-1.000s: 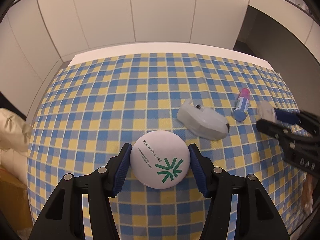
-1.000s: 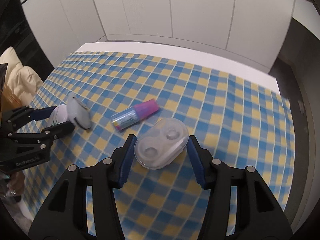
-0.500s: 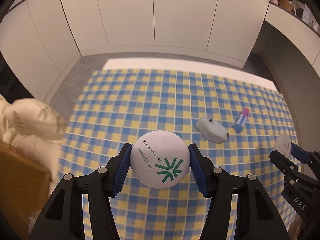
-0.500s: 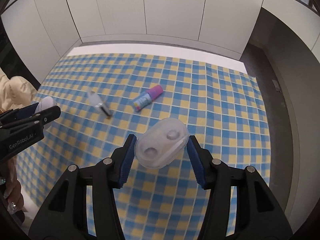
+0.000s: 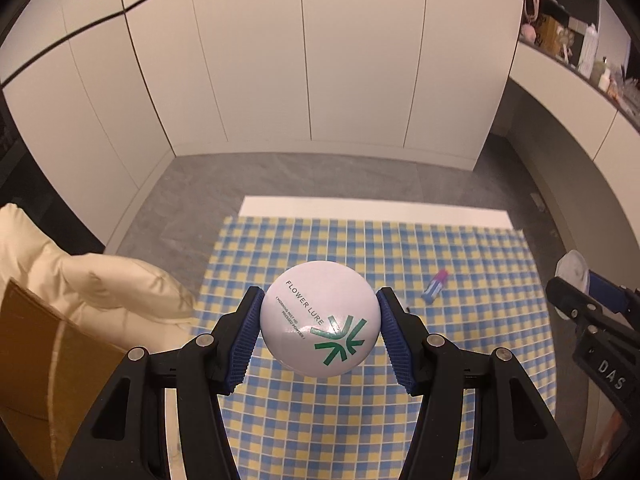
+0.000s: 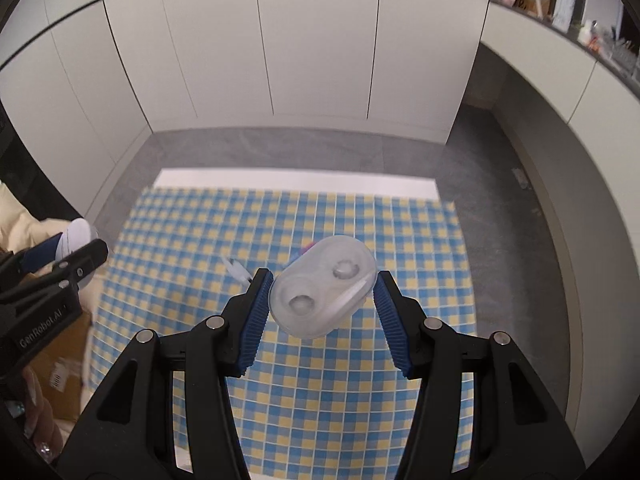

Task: Organize objects
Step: 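Lift the white compact and clear lens case up from the table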

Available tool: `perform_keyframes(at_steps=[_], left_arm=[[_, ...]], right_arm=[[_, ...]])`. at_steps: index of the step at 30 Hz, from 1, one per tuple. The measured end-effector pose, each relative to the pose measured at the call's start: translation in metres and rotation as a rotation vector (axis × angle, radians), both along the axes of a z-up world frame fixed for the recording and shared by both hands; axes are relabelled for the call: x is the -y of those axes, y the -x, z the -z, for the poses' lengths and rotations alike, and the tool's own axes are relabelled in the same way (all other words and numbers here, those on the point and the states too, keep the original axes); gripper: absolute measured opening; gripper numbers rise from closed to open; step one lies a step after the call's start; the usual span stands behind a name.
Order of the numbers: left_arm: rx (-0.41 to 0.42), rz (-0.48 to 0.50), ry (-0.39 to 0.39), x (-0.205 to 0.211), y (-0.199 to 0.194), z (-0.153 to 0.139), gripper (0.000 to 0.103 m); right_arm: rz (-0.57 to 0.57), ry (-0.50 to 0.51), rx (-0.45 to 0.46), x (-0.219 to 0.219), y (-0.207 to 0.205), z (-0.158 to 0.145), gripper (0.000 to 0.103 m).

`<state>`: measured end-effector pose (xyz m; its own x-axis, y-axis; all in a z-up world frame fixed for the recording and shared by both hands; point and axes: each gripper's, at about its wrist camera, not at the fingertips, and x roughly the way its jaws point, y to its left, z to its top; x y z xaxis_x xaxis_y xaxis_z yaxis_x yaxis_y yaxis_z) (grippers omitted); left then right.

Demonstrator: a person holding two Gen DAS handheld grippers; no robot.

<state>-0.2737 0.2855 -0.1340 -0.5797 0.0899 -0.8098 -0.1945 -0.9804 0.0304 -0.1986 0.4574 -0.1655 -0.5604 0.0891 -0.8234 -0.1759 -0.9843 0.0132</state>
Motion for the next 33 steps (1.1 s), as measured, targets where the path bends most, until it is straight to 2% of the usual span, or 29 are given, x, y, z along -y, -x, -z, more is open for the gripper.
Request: perform_keyframes(at_steps=[10, 17, 26, 33], left_arm=[[-0.075, 0.009, -0.044, 0.008, -0.026, -0.083, 0.058], [-0.112, 0.007, -0.05, 0.012, -0.042, -0.123, 0.058], [-0.157, 0.017, -0.061, 0.021, -0.073, -0.152, 0.058], [-0.169, 0.024, -0.061, 0.023, -0.088, -0.161, 0.058]], right_arm=[[0.005, 0.004, -0.109, 0.007, -0.024, -0.097, 0.055], [0.016, -0.02, -0.16, 0.016, -0.047, -0.145, 0.055], [0.017, -0.026, -0.204, 0.025, -0.078, -0.177, 0.055], [0.02, -0.024, -0.215, 0.028, -0.092, -0.183, 0.055]])
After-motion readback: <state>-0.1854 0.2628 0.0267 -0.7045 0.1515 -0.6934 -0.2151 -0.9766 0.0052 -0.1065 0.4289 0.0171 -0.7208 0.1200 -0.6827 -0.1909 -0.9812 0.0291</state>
